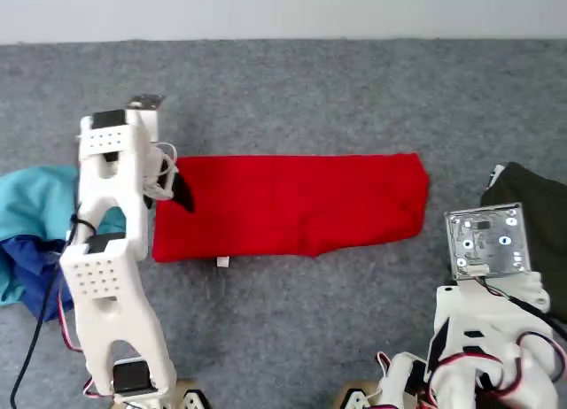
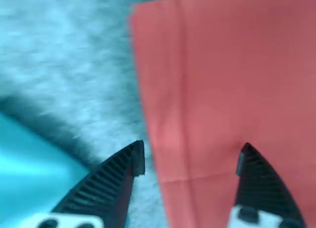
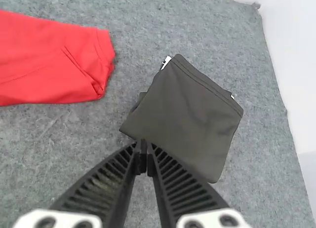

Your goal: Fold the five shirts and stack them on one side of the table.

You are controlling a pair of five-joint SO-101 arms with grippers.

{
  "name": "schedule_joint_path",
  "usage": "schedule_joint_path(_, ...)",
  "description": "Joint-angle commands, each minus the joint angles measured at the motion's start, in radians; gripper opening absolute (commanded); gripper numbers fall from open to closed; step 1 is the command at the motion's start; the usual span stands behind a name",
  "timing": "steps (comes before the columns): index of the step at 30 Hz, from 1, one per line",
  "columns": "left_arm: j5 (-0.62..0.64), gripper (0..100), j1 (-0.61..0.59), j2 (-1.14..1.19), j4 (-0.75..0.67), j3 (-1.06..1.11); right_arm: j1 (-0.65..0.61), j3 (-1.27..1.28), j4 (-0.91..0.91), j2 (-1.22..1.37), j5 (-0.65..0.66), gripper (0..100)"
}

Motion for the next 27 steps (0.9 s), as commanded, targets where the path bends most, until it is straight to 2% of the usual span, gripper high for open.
schedule_joint_path(1,0.031,30,0.021,0.011,-0.008,-0.008,0.012,-0.005,0.030,-0.002,-0.003,1.1)
schedule_joint_path(3,0.046,29,0.020,0.032,0.000,-0.033,0.012,-0.006,0.030,-0.002,-0.003,1.1)
schedule_joint_path(7,0.044,22,0.021,0.057,-0.003,-0.053,0.012,-0.008,0.030,-0.002,-0.003,1.1)
schedule_joint_path(10,0.043,14,0.037,0.058,-0.006,-0.053,0.012,-0.008,0.030,-0.002,-0.003,1.1)
schedule_joint_path(13,0.025,2,0.055,0.057,0.018,-0.088,0.012,-0.008,0.027,-0.002,-0.003,1.1)
schedule_joint_path(18,0.018,1,0.083,0.057,0.175,-0.282,0.012,-0.008,0.025,-0.002,-0.003,1.1)
schedule_joint_path(22,0.109,1,0.104,0.026,0.175,-0.355,0.010,-0.005,0.025,-0.002,-0.003,1.1)
schedule_joint_path(27,0.117,1,0.221,-0.074,0.175,-0.328,0.010,-0.005,0.025,-0.002,-0.003,1.1)
